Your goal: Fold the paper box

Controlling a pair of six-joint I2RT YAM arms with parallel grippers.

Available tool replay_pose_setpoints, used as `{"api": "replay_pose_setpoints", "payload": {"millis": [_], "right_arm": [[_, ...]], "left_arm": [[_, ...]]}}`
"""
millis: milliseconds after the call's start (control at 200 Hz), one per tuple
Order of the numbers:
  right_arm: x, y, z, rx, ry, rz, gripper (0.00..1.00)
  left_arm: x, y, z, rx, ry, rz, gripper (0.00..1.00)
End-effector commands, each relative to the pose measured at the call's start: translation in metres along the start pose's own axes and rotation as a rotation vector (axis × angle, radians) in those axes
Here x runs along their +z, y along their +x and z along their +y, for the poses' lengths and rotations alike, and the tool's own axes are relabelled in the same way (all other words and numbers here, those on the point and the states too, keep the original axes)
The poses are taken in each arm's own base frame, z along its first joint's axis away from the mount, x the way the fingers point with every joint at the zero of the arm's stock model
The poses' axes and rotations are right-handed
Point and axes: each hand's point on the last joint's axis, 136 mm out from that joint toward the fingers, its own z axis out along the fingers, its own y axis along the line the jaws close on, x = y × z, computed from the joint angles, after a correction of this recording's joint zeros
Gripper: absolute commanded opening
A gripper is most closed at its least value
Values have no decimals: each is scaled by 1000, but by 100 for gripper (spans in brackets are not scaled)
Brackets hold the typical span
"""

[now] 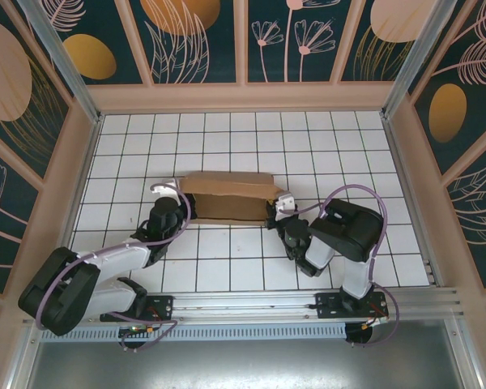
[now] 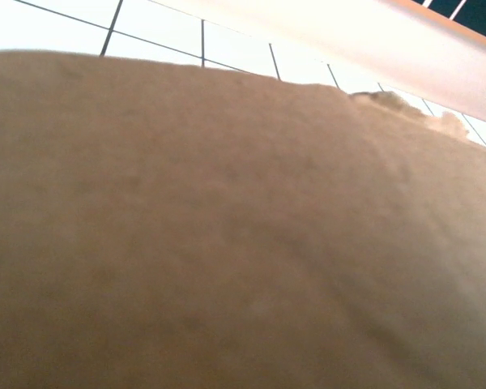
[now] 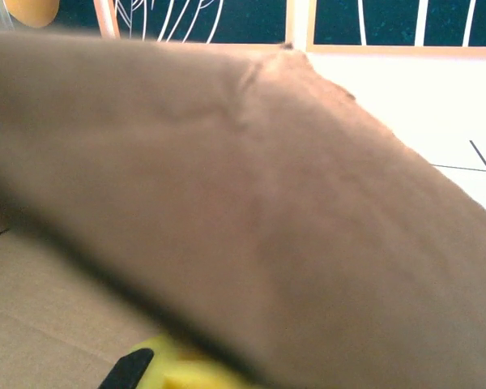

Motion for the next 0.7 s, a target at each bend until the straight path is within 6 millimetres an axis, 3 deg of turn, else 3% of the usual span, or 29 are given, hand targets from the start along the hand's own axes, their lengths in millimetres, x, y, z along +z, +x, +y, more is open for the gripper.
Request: {"api": "replay_pose_setpoints", "payload": {"millis": [0, 190, 335, 530, 696], "right_arm": [[-5, -2, 9, 41, -43, -25, 0], [-6, 4, 15, 45, -76, -8, 0], [-10, -2, 10, 31, -62, -23, 1], [-15, -17, 14, 29, -97, -58, 15], [-21, -18, 14, 45, -116, -56, 27]], "left_arm": [[-6, 12, 5, -23, -10, 25, 0], [-8, 31, 20, -37, -38, 50, 0], [-14, 31, 30, -36, -74, 30, 0], [-18, 20, 33, -8, -96, -14, 0], [-16, 25, 35, 8, -103, -2, 0]]}}
